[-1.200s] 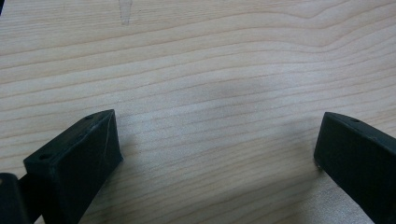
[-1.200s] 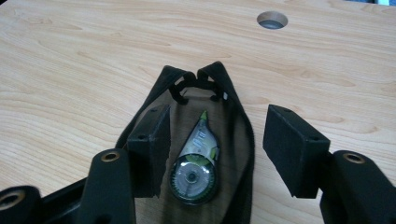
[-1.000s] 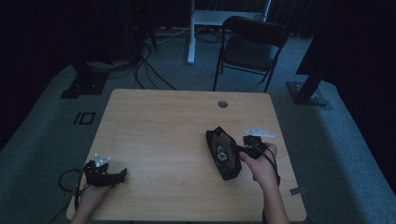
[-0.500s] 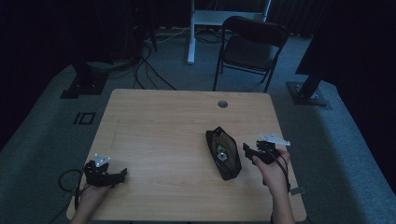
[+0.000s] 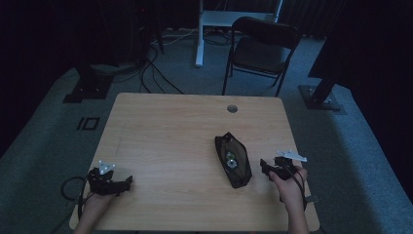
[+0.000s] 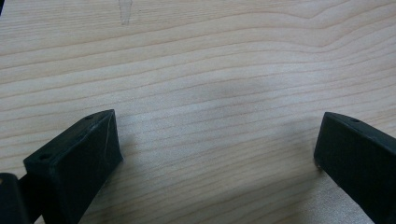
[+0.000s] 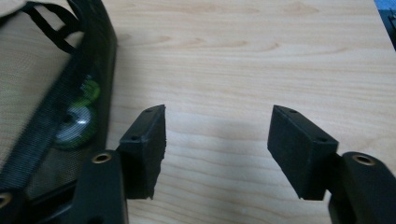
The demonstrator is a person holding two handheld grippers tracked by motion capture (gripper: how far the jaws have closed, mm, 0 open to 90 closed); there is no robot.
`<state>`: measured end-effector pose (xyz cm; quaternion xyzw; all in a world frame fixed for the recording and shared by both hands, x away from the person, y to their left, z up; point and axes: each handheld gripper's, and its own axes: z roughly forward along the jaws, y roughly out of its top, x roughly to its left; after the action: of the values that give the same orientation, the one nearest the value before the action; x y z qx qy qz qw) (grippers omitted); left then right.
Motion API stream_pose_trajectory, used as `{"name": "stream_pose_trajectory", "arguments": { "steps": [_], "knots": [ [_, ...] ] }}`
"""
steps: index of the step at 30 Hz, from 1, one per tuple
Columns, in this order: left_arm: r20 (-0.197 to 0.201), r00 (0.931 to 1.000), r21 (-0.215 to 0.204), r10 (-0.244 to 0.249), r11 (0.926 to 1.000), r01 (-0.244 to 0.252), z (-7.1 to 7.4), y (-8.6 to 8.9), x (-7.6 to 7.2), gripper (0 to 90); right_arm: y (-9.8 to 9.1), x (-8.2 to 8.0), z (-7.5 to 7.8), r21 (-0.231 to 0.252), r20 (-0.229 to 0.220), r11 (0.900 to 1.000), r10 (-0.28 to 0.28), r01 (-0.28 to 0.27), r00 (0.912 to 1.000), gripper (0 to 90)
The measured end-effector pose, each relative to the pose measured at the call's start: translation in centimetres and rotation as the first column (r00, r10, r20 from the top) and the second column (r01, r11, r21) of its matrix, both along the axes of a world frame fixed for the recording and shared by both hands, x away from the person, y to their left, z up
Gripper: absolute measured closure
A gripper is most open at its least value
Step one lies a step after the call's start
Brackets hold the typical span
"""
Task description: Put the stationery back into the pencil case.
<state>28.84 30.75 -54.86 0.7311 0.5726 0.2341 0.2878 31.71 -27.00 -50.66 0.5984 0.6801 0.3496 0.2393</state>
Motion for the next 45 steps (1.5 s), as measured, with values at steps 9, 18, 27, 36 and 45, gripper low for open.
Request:
{"name": "stream_pose_trajectory", "arguments": {
  "steps": [9,18,27,36,45],
  "knots": [
    [0.0,1.0,0.0,0.0,1.0,0.0,0.0,0.0,0.0,0.6,-0.7,-0.6,-2.0,-0.011,-0.034,0.9999,-0.01,0.01,0.9994,34.4],
    [0.0,1.0,0.0,0.0,1.0,0.0,0.0,0.0,0.0,0.6,-1.0,-1.1,-3.6,-0.024,-0.047,0.9997,-0.01,0.009,0.9988,30.6],
    [0.0,1.0,0.0,0.0,1.0,0.0,0.0,0.0,0.0,0.6,-1.5,-1.3,-4.3,-0.035,-0.03,0.9992,-0.018,0.017,0.9994,29.0],
    [0.0,1.0,0.001,-0.001,1.0,0.001,0.0,0.0,0.0,0.6,-1.5,-1.3,-4.6,-0.079,-0.024,0.9963,0.033,-0.035,0.9992,19.8],
    [0.0,1.0,0.0,0.0,1.0,0.0,0.0,0.0,0.0,0.6,-1.4,-1.2,-4.6,-0.086,-0.03,0.9944,0.059,-0.061,0.9978,17.0]
  ]
}}
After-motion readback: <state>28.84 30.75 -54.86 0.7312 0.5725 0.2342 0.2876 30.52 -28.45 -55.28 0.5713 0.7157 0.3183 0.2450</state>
